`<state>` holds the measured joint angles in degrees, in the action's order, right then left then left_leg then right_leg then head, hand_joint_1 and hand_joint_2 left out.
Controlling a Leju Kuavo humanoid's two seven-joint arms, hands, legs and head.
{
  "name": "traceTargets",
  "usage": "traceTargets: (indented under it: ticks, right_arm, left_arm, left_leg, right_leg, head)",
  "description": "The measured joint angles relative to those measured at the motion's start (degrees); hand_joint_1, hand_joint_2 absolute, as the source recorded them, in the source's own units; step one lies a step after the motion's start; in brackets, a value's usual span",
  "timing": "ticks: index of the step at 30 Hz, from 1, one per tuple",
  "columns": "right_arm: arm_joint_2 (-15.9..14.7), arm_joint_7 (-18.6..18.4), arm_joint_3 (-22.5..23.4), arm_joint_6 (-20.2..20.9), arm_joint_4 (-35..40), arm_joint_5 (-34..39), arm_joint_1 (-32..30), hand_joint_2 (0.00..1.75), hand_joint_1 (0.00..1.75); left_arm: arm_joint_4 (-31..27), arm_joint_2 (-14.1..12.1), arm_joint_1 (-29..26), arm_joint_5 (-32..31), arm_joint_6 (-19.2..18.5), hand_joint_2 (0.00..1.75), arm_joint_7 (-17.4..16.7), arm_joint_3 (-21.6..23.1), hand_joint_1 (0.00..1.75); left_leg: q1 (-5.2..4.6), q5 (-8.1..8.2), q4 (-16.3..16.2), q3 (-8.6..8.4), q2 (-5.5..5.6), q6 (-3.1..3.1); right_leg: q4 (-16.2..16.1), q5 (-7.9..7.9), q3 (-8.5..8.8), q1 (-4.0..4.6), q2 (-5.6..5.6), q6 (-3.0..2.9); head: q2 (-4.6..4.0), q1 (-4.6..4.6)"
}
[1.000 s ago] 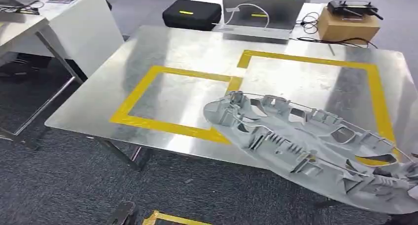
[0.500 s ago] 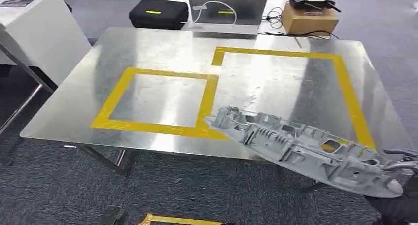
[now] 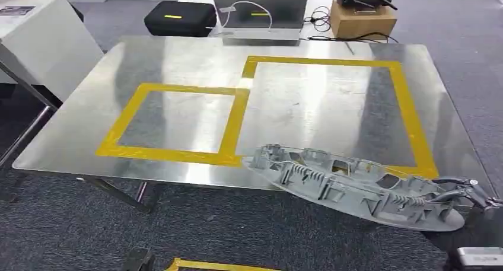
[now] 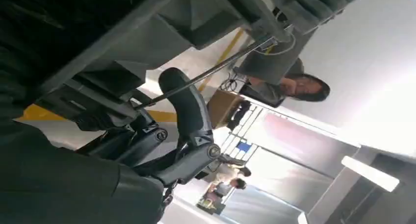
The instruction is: Take the parts from the cabinet and place them on the table.
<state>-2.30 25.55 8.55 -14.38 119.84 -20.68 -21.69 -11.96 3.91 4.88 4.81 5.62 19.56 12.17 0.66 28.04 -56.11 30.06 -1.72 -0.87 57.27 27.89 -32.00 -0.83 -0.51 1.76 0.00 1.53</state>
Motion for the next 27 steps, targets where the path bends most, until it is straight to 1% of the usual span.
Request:
traceTargets:
  ticks: [1,2,5,8,11,13,14,16,19,22,25,27]
  right_arm:
    - [-0.7,-0.63,0.02,0.39,-0.83,-0.15,0.56,1.75,1.75]
    - [-1.5,-1.56,0.26,0.98,-1.98,-0.85,1.24,1.75,1.75]
    - [-4.13,-4.02,1.55,2.88,-5.95,-3.04,3.68,1.75,1.75]
    - [-7.24,-5.53,2.97,5.05,-10.21,-4.39,6.48,1.75,1.75]
    - [-10.47,-8.46,3.59,8.2,-14.25,-6.51,9.36,1.75,1.75]
    - [-12.85,-10.91,3.52,10.93,-18.21,-8.61,12.23,1.75,1.75]
    - [-14.21,-11.98,3.08,11.94,-20.71,-9.97,13.94,1.75,1.75]
    - [-16.63,-13.16,1.81,12.65,-25.67,-11.69,17.43,1.75,1.75]
    - [-18.86,-14.69,-0.35,14.08,-30.65,-14.96,21.78,1.75,1.75]
    - [-20.96,-17.53,-3.92,15.36,-35.26,-17.99,26.5,1.75,1.75]
    - [-23.03,-19.93,-7.23,16.21,-42.49,-19.82,32.77,1.75,1.75]
    - [-24.2,-20.37,-9.25,16.87,-47.72,-21.27,37.42,1.75,1.75]
  left_arm:
    - [0.0,-0.02,0.09,-0.07,-0.2,0.0,-0.04,0.0,0.0]
    - [0.0,-0.02,0.18,-0.3,-0.44,0.0,-0.13,0.0,0.0]
    - [0.0,-0.02,0.51,-1.18,-0.87,0.0,-0.53,0.02,0.0]
    - [0.0,-0.04,0.78,-1.79,-1.42,0.0,-0.94,0.02,0.0]
    - [0.0,0.0,1.09,-2.47,-1.88,0.0,-1.14,0.04,0.0]
    - [0.0,0.0,1.25,-3.15,-2.49,0.0,-1.75,0.09,0.0]
    - [0.0,0.02,1.34,-3.43,-2.75,0.0,-2.1,0.15,0.0]
    - [0.0,0.09,1.56,-3.83,-3.15,0.0,-2.23,0.35,0.0]
    - [0.0,0.15,1.53,-5.2,-3.61,0.0,-3.61,0.59,0.0]
    - [0.0,0.26,1.9,-6.67,-4.07,0.0,-4.74,1.23,0.0]
    - [-0.31,0.53,2.89,-7.69,-4.68,0.0,-4.59,1.95,0.0]
    - [-0.5,0.68,3.62,-7.96,-4.85,0.0,-4.09,1.95,0.0]
  left_leg:
    - [0.12,0.03,0.02,0.0,0.0,0.73]
    - [0.19,0.06,0.02,0.0,0.0,1.05]
    - [0.11,0.04,-0.07,0.06,-0.01,1.08]
    - [0.01,0.04,-0.24,0.12,-0.02,1.08]
    - [-0.09,0.04,-0.38,0.18,-0.05,1.06]
    - [-0.15,0.05,-0.45,0.34,-0.06,0.98]
    - [-0.2,0.05,-0.49,0.34,-0.07,0.96]
    - [-0.26,0.0,-0.59,0.3,-0.07,0.88]
    - [-0.26,-0.05,-0.68,0.34,-0.07,0.8]
    - [-0.26,-0.06,-0.69,0.27,-0.16,0.79]
    - [-0.26,-0.12,-0.73,0.27,-0.16,0.7]
    - [-0.27,-0.16,-0.82,0.28,-0.16,0.64]
  right_leg:
    - [0.06,0.0,-0.02,0.06,0.0,-0.01]
    - [0.07,0.0,-0.02,0.1,0.0,-0.01]
    - [0.07,-0.1,0.0,0.06,-0.01,-0.11]
    - [0.06,-0.24,0.03,-0.03,0.01,-0.05]
    - [0.05,-0.35,0.04,-0.14,0.03,0.09]
    - [0.04,-0.44,0.05,-0.23,0.1,0.23]
    - [0.04,-0.47,0.05,-0.28,0.12,0.28]
    - [0.04,-0.54,0.01,-0.3,0.12,0.39]
    - [0.03,-0.62,0.01,-0.31,0.12,0.44]
    - [0.03,-0.72,0.0,-0.31,0.28,0.5]
    - [0.01,-0.77,0.04,-0.31,0.27,0.56]
    - [0.01,-0.81,0.08,-0.31,0.26,0.6]
  head:
    - [0.0,0.02]
    - [0.0,0.04]
    - [0.0,0.02]
    - [0.0,0.04]
    - [0.0,0.04]
    - [0.0,0.04]
    - [0.0,0.04]
    - [0.0,0.07]
    - [0.0,0.02]
    - [0.0,0.02]
    - [0.0,0.06]
    - [0.0,0.04]
